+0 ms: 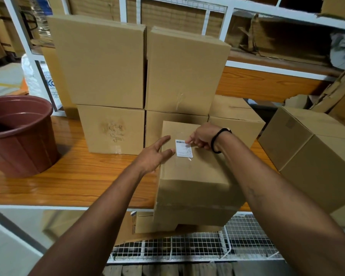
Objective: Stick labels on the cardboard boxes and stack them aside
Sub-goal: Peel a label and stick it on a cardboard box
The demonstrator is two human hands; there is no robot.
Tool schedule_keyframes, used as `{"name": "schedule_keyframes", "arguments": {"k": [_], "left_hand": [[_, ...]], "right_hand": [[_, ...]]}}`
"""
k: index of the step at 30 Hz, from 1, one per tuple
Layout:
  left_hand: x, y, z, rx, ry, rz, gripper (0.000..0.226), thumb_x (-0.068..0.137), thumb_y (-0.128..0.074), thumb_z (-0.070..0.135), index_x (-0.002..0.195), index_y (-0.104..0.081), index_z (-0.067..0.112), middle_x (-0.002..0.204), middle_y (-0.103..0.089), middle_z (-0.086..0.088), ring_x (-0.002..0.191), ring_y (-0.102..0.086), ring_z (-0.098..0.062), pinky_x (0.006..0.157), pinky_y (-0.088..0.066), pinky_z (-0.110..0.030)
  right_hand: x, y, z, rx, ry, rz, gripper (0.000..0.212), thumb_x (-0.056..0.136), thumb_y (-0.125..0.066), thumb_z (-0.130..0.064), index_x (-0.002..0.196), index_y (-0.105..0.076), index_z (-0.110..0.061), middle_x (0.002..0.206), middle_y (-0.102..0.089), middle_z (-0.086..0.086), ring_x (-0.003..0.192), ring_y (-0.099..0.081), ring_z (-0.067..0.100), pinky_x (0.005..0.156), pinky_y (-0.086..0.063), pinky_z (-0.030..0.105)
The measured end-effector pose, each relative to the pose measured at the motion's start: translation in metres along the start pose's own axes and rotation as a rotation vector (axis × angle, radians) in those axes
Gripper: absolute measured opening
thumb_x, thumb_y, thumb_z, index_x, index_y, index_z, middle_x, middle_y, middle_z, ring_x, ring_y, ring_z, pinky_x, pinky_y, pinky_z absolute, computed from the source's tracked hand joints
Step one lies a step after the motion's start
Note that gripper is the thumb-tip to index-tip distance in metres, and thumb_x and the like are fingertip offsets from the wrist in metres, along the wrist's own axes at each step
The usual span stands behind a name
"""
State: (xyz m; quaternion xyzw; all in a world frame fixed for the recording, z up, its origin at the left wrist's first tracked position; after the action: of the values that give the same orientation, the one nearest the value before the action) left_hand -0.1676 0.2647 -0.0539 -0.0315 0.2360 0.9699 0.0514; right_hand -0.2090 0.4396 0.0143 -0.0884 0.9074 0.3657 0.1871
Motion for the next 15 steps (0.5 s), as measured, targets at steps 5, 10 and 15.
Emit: {"name": "schedule_keyframes", "arguments": {"k": [5, 10, 15], "left_hand": [[0.002, 0.0, -0.002, -0.014, -0.014, 0.011, 0.06, 0.089, -0.059, 0.057, 0.142, -0.031, 0.058, 0.154, -0.039, -0.002, 0.135, -0.044, -0.026, 0.097, -0.05, -0.053], [0.003, -0.001, 0.0, 0.01, -0.035, 0.004, 0.06, 0.092, -0.057, 0.054, 0.146, -0.03, 0.053, 0.156, -0.037, 0.002, 0.14, -0.038, -0.026, 0.1, -0.049, -0.048], [0.003, 0.0, 0.0, 0.036, -0.033, 0.005, 0.06, 0.093, -0.057, 0.053, 0.146, -0.029, 0.053, 0.155, -0.038, -0.002, 0.138, -0.04, -0.028, 0.094, -0.053, -0.051]], "right_hand": [[0.002, 0.013, 0.017, 0.324, -0.081, -0.01, 0.027, 0.094, -0.034, -0.003, 0.107, -0.057, -0.005, 0.084, -0.063, 0.007, 0.066, -0.057, 0.017, 0.061, -0.044, 0.028], [-0.003, 0.015, 0.025, 0.646, -0.114, -0.168, 0.03, 0.096, -0.036, -0.006, 0.12, -0.051, 0.004, 0.117, -0.064, 0.022, 0.101, -0.065, 0.035, 0.077, -0.057, 0.043], [-0.001, 0.006, 0.023, 0.681, -0.106, -0.188, 0.035, 0.098, -0.035, -0.008, 0.123, -0.053, 0.008, 0.113, -0.067, 0.023, 0.096, -0.068, 0.032, 0.079, -0.057, 0.04]]}}
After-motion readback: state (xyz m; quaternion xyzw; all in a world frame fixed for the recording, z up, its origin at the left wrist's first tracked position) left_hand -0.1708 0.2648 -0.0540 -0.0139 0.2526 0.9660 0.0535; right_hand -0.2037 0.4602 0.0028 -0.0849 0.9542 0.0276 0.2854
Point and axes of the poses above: each hand's wrist, its own x-axis towards the middle knuckle, its own y-axis out of the back of the hand, z = x × y, the point moved 8 cm from there along x, towards the middle knuckle
